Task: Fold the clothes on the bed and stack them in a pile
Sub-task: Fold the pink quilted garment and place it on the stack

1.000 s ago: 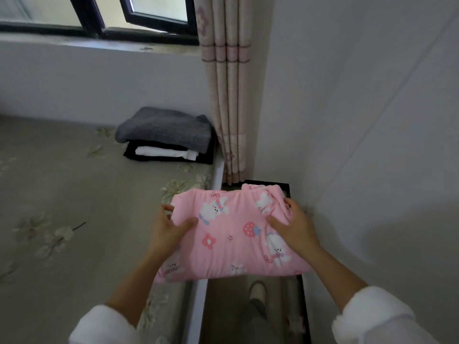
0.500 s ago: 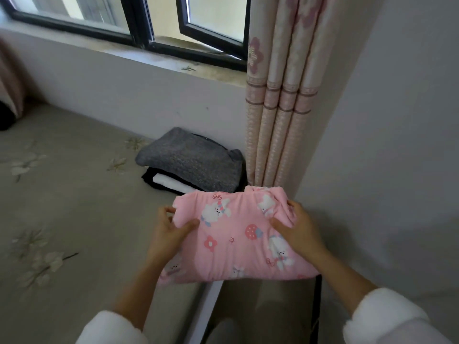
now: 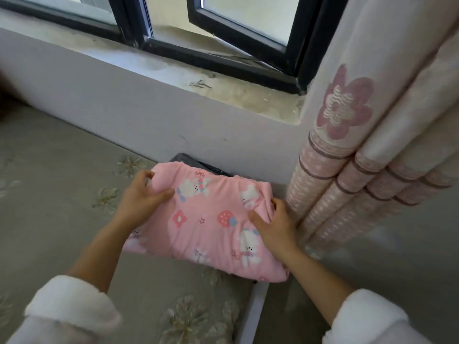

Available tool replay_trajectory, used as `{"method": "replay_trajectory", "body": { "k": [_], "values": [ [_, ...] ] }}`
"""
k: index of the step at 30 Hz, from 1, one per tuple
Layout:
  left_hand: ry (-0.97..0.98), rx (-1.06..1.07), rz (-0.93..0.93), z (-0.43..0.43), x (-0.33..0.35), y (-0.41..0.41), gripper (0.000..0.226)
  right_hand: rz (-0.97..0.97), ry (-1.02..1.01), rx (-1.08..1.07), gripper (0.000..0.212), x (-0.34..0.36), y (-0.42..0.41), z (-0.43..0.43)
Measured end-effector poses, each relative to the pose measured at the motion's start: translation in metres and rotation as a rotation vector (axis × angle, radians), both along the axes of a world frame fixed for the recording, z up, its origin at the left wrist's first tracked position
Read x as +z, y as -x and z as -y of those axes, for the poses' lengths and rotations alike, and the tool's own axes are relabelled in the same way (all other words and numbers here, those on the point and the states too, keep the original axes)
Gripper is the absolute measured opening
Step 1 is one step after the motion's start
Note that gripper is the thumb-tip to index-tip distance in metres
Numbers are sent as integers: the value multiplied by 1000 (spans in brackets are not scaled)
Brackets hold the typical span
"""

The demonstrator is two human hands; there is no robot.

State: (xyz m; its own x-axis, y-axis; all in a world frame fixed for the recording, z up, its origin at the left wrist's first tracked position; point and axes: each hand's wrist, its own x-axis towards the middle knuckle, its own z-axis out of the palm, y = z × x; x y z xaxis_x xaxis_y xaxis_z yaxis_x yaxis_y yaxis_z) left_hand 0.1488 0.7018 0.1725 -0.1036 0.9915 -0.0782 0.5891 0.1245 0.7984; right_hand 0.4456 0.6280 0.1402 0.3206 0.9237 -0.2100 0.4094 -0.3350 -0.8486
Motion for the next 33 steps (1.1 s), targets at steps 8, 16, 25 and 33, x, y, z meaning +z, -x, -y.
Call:
{"method": "replay_trajectory", "body": {
  "k": [8, 16, 25, 33],
  "values": [
    [-56, -165, -291, -155, -4, 3, 45, -218, 204, -214, 67, -37, 37, -91],
    [171, -113, -651, -153, -100, -14, 59, 152, 465, -161, 90, -66, 57, -116],
    [192, -127, -581, -110, -134, -11, 66, 594, 74, 572, 57, -85, 80, -102],
    [153, -57, -577, -104, -189, -7, 65, 676, 81, 572, 60, -140, 96, -103]
  ]
}}
